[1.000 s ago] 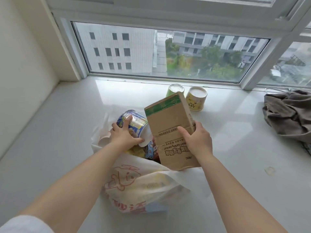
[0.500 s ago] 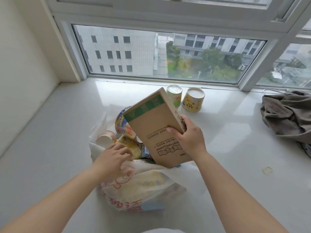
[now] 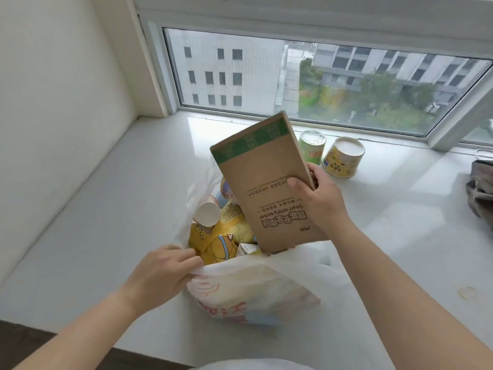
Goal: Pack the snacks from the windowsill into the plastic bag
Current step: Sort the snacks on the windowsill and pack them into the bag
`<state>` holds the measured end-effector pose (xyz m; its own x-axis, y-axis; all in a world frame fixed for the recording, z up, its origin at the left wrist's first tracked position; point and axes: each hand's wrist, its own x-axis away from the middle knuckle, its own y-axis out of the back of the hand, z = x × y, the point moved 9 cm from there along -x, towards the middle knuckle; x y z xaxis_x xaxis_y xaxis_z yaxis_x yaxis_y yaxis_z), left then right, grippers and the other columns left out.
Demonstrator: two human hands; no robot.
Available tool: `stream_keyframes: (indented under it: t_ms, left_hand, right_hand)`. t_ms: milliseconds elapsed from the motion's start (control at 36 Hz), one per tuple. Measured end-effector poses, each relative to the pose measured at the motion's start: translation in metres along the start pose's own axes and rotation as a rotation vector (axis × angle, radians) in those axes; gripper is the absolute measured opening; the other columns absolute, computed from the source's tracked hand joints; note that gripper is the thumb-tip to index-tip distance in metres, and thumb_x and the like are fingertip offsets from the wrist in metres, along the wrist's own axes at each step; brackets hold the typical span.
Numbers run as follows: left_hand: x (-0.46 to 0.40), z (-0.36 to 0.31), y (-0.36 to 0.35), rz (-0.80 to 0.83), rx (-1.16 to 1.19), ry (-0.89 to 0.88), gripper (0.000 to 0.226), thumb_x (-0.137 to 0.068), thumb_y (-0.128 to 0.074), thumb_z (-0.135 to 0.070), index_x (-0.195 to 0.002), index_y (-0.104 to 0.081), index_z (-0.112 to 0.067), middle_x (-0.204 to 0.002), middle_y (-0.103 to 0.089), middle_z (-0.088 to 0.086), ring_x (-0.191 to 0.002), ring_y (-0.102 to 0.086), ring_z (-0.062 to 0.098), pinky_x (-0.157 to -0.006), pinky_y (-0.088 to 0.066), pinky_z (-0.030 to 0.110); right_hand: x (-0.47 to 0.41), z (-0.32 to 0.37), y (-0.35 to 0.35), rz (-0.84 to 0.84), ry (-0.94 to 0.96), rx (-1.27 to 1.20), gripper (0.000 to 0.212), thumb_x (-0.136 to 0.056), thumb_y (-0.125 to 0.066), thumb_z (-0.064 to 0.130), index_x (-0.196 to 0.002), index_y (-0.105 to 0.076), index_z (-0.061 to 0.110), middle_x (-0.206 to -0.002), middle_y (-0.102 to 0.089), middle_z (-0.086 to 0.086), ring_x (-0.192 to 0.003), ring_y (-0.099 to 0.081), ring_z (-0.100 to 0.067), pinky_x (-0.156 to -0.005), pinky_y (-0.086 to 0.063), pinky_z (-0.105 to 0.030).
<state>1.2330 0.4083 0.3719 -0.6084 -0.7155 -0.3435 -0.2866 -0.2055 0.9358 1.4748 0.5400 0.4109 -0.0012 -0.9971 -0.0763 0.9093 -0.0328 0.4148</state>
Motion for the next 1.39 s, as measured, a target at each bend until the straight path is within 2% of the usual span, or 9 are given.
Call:
stream_keyframes:
  t_ms: [167,500,639,778,917,1028,1139,1250,1389]
  left_hand:
    - [0.001,-0.007,0.004,-0.028,0.034,-0.046,0.027,-0.102,-0.025,-0.033,-0.088,-0.047,-0.026,-0.067,-0.059,-0.007,-0.055,-0.055,0.015,-0.059,-0.041,0.017]
    - [-0.002,0.0,0.008,-0.131,0.023,0.008,0.022,-0.1,-0.034,-0.036,-0.088,-0.05,-0.026,-0.066,-0.061,-0.006,-0.051,-0.053,0.017,-0.052,-0.045,0.02]
    - [-0.015,0.0,0.009,-0.164,-0.052,0.015,0.008,-0.091,-0.051,-0.028,-0.084,-0.049,-0.027,-0.064,-0.058,-0.006,-0.052,-0.052,0.018,-0.065,-0.038,0.022]
    - [-0.032,-0.003,0.023,-0.234,-0.014,0.026,0.022,-0.099,-0.037,-0.026,-0.08,-0.049,-0.025,-0.062,-0.054,-0.006,-0.054,-0.049,0.017,-0.062,-0.037,0.024]
    - [-0.031,-0.031,0.017,-0.193,0.041,-0.087,0.028,-0.097,-0.041,-0.02,-0.073,-0.056,-0.023,-0.061,-0.053,-0.007,-0.053,-0.047,0.013,-0.056,-0.04,0.023]
    - [-0.037,-0.002,0.01,-0.125,0.05,0.049,0.043,-0.101,-0.029,-0.041,-0.072,-0.056,-0.023,-0.061,-0.055,-0.01,-0.052,-0.05,0.013,-0.054,-0.037,0.021]
    - [-0.052,0.049,0.01,-0.124,0.108,0.38,0.065,-0.098,-0.02,-0.055,-0.076,-0.068,-0.017,-0.072,-0.059,-0.002,-0.065,-0.057,0.023,-0.058,-0.039,0.026]
    - [-0.077,0.102,-0.005,0.001,0.007,0.734,0.04,-0.092,-0.046,-0.046,-0.12,-0.059,-0.021,-0.114,-0.054,0.006,-0.106,-0.05,0.026,-0.084,-0.043,0.04]
    - [-0.104,0.151,-0.05,0.237,0.134,1.064,0.068,-0.088,-0.055,-0.044,-0.145,-0.026,-0.02,-0.144,-0.029,0.011,-0.129,-0.036,0.031,-0.098,-0.04,0.042]
  right_hand:
    - [0.0,0.006,-0.005,-0.147,-0.023,-0.156,0.032,-0.089,-0.061,0.033,-0.115,-0.052,0.018,-0.089,-0.059,0.018,-0.081,-0.057,0.001,-0.063,-0.044,-0.01]
    - [0.018,-0.014,-0.035,0.485,-0.132,0.33,0.059,-0.081,-0.068,0.04,-0.134,-0.042,0.045,-0.11,-0.058,0.018,-0.093,-0.059,-0.01,-0.08,-0.049,-0.026]
    - [0.024,-0.014,-0.063,0.712,0.039,0.939,0.081,-0.078,-0.064,0.056,-0.145,-0.021,0.045,-0.131,-0.05,0.005,-0.121,-0.046,-0.018,-0.084,-0.041,-0.03]
    - [0.041,-0.003,-0.114,0.782,0.206,0.909,0.072,-0.079,-0.049,0.07,-0.143,-0.025,0.047,-0.108,-0.049,0.004,-0.106,-0.048,-0.017,-0.076,-0.039,-0.031]
    - [0.05,-0.048,-0.144,0.866,0.064,0.923,0.059,-0.09,-0.031,0.066,-0.143,-0.032,0.04,-0.122,-0.047,-0.005,-0.118,-0.045,-0.024,-0.088,-0.038,-0.037]
    - [0.025,-0.04,-0.132,0.707,-0.037,0.539,0.052,-0.097,-0.028,0.053,-0.116,-0.067,0.024,-0.105,-0.049,-0.002,-0.102,-0.047,-0.018,-0.089,-0.037,-0.034]
    - [-0.022,-0.035,-0.075,0.25,-0.103,0.286,0.033,-0.095,-0.047,0.037,-0.1,-0.07,0.013,-0.108,-0.062,-0.003,-0.095,-0.054,-0.017,-0.082,-0.042,-0.031]
    - [-0.051,-0.069,-0.004,-0.102,-0.266,0.452,0.028,-0.089,-0.052,0.023,-0.114,-0.064,0.017,-0.119,-0.057,-0.007,-0.107,-0.051,-0.023,-0.083,-0.039,-0.028]
    - [-0.05,-0.132,0.025,-0.009,-0.57,0.872,0.064,-0.081,-0.058,0.042,-0.135,-0.039,0.013,-0.136,-0.04,-0.014,-0.125,-0.036,-0.033,-0.098,-0.037,-0.04]
